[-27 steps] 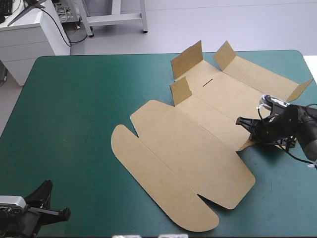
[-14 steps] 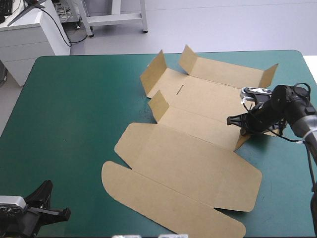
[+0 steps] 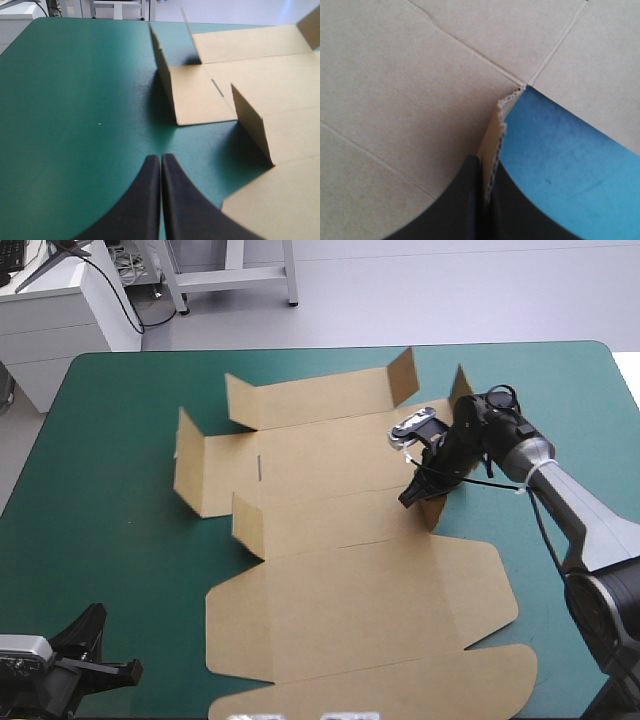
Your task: Fold the box
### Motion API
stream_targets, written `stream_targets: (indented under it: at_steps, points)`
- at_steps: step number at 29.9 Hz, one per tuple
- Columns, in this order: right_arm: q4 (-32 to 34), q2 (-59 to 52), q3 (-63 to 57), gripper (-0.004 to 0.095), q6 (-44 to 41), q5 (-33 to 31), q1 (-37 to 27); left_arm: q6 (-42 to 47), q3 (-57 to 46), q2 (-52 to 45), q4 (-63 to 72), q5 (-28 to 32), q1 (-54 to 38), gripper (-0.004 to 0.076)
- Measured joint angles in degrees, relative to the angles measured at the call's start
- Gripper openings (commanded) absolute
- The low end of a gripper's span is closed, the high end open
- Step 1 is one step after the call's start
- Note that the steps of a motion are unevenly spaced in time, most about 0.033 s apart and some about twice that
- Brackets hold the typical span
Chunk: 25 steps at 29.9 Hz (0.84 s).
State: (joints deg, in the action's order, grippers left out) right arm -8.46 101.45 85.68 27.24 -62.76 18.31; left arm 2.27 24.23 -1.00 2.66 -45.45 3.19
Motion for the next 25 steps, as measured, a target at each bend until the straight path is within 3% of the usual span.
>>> stream_targets:
  at_steps: [12,25]
  points:
    - [0.6,9.2,15.8,-0.0019,23.4,-2.7,7.7,0.0,0.0,0.0,0.0,0.0,0.0,-0.0008]
    - [0.2,15.9,22.6,-0.0019,45.6,-1.8,8.8,0.0,0.0,0.0,0.0,0.0,0.0,-0.0008]
